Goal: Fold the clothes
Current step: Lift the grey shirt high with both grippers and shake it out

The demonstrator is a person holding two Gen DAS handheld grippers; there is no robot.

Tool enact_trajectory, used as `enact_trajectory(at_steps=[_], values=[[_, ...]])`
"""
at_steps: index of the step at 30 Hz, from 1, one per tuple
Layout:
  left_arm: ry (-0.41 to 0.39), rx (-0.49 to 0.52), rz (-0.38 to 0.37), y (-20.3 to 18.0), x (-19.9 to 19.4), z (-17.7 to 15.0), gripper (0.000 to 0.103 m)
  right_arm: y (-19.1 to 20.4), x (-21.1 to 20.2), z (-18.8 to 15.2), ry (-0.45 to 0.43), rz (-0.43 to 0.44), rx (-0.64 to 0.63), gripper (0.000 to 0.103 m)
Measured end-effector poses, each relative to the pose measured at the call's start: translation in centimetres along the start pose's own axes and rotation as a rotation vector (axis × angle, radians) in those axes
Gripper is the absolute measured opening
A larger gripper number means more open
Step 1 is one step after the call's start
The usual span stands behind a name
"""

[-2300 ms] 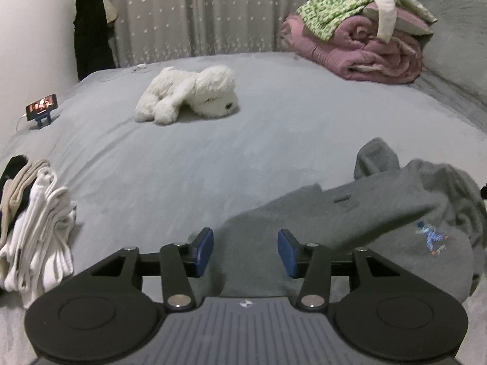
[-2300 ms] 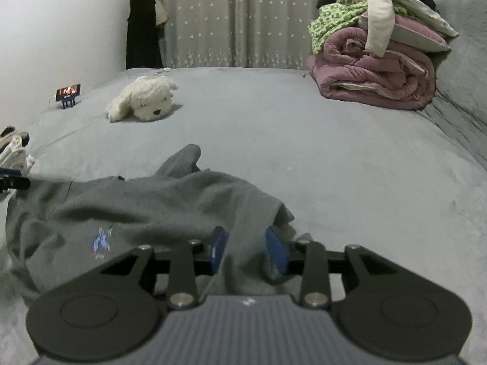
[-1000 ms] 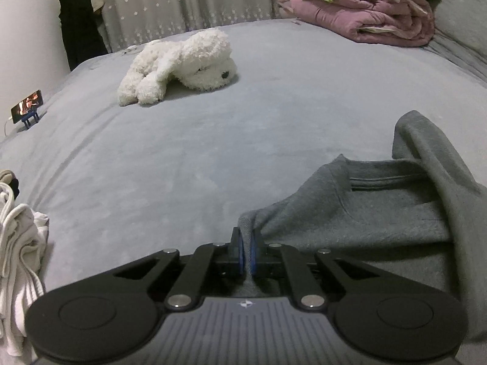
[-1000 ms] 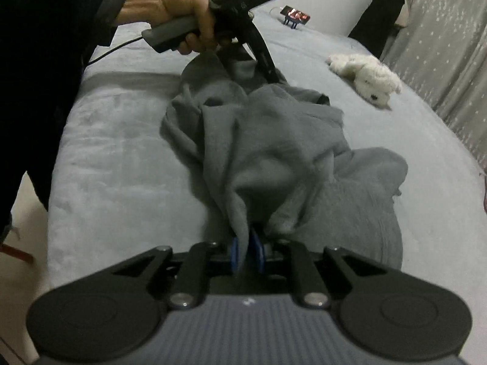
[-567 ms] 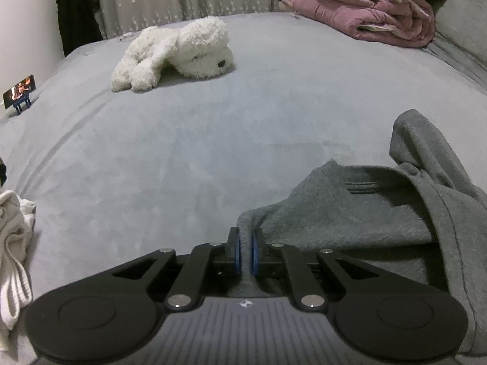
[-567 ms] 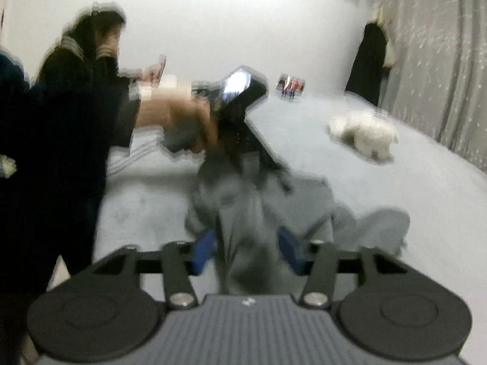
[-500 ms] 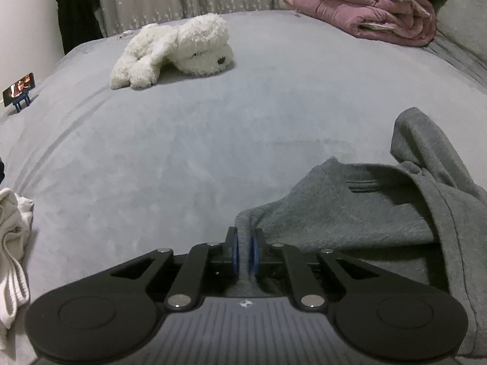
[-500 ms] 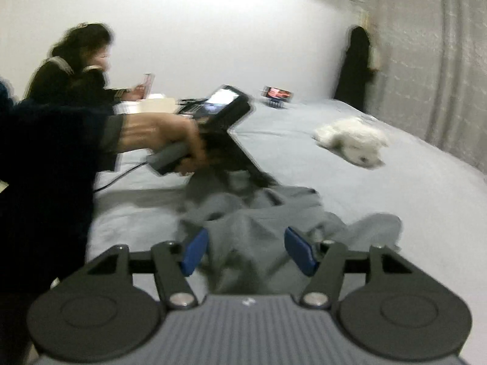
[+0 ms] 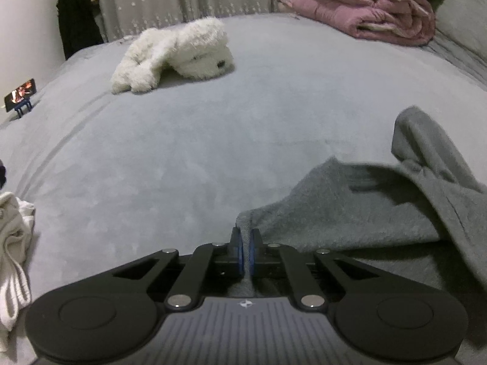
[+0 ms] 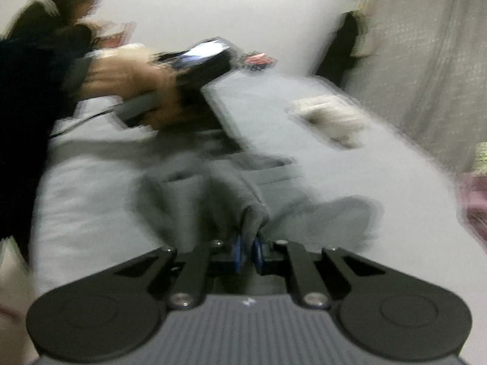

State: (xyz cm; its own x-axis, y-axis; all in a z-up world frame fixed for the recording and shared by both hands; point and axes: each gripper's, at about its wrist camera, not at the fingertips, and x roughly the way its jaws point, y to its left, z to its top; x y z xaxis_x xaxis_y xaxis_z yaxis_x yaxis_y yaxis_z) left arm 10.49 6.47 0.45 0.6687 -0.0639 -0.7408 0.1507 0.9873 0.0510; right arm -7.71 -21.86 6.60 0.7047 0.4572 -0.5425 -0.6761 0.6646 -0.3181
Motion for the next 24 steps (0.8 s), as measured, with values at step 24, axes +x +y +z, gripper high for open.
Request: enact_trajectory(at_steps=[24], values=[[-0.377, -0.168, -0.082, 3.1, -11.9, 0.9, 0.003, -5.1, -4.3, 0.0, -0.145, -0.69, 0.179, 0.008]])
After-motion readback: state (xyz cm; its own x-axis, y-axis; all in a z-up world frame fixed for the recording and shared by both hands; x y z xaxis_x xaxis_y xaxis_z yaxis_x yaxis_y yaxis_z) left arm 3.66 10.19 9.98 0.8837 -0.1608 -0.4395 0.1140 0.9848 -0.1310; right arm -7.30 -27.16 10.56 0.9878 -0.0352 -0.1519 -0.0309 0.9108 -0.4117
